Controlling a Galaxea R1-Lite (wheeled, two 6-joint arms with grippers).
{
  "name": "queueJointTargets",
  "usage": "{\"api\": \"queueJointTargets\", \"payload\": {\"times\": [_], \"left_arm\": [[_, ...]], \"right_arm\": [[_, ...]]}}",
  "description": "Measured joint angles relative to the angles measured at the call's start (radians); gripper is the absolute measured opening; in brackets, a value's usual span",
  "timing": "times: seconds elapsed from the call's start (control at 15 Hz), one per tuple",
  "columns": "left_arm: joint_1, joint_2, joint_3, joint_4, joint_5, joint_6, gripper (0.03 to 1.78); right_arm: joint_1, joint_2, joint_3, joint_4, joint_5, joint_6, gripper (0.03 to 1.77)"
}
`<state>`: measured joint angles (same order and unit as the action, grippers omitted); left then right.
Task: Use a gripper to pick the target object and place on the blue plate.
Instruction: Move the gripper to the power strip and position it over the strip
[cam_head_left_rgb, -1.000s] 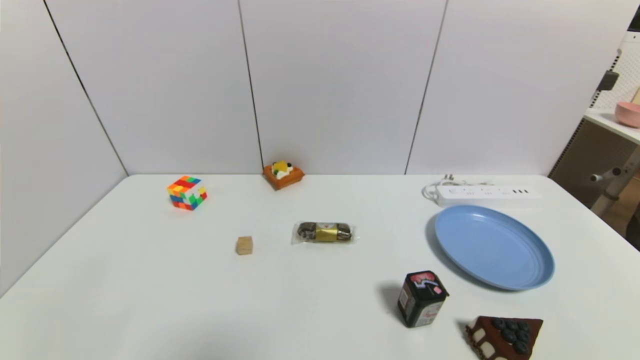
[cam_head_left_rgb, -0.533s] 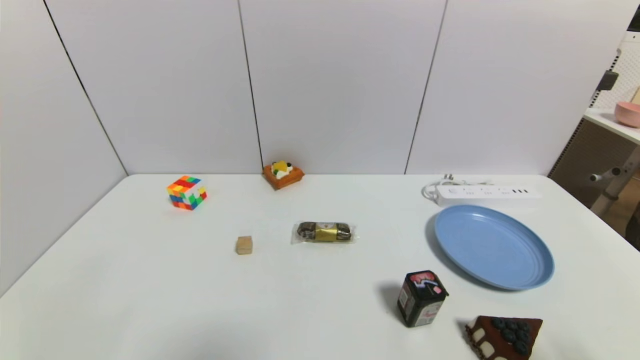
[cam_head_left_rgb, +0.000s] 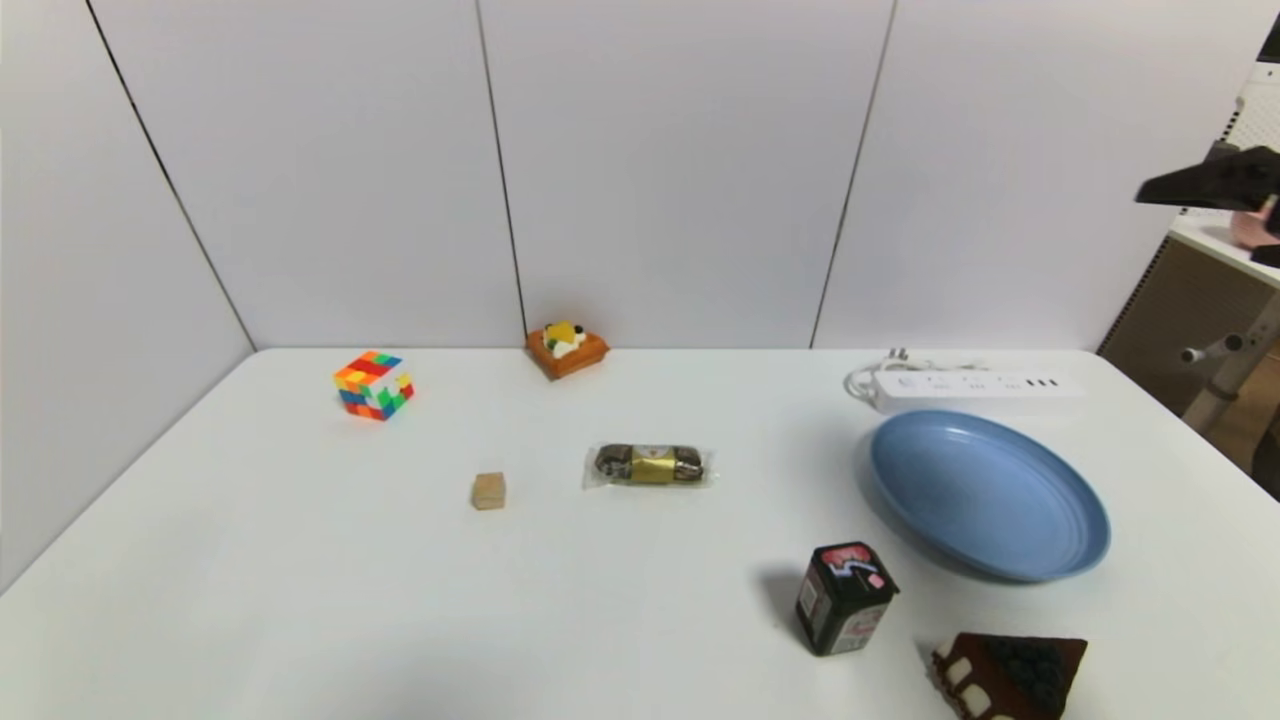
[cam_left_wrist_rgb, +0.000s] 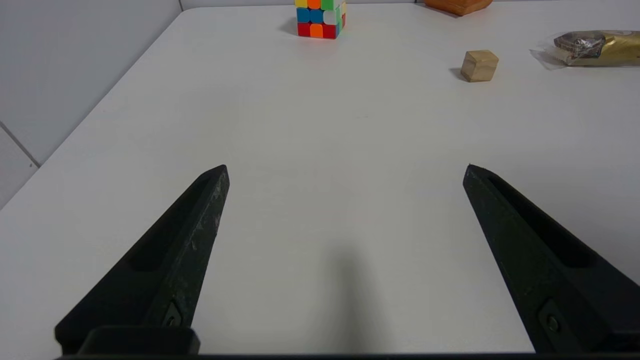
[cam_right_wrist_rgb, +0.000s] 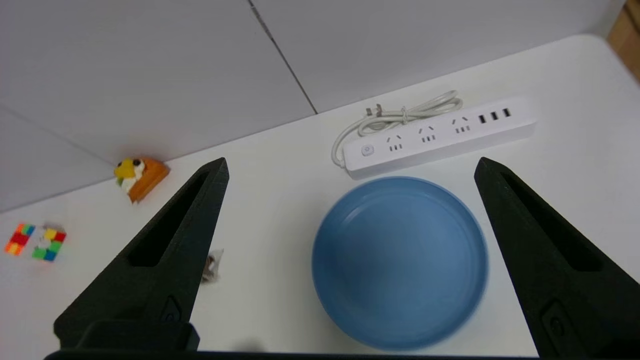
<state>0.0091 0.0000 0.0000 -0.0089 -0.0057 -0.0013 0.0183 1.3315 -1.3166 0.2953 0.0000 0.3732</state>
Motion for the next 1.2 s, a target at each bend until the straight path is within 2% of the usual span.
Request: {"api": "queueJointTargets", "payload": {"times": [0.27,0.47,0.67,0.8,1.0,1.2], "left_arm": [[0.000,0.000,0.000,0.000,0.000,0.000,1.69],[0.000,0.000,0.000,0.000,0.000,0.000,1.69],[0.000,0.000,0.000,0.000,0.000,0.000,1.69],[0.000,0.000,0.000,0.000,0.000,0.000,1.69],[0.000,0.000,0.000,0.000,0.000,0.000,1.69],[0.000,0.000,0.000,0.000,0.000,0.000,1.69]], "right_arm": [[0.010,0.374,-0.345,0.110,-0.058,0.174,1.70],[0.022,0.597,-0.507,0.132,-0.143,0.291,1.70],[0.032,0.743,-0.569,0.137,-0.261,0.384,1.70],[0.033,0.791,-0.577,0.144,-0.279,0.434,1.70],[0.028,0.830,-0.579,0.169,-0.372,0.508,1.70],[0.024,0.854,-0.582,0.200,-0.417,0.582,1.70]]}}
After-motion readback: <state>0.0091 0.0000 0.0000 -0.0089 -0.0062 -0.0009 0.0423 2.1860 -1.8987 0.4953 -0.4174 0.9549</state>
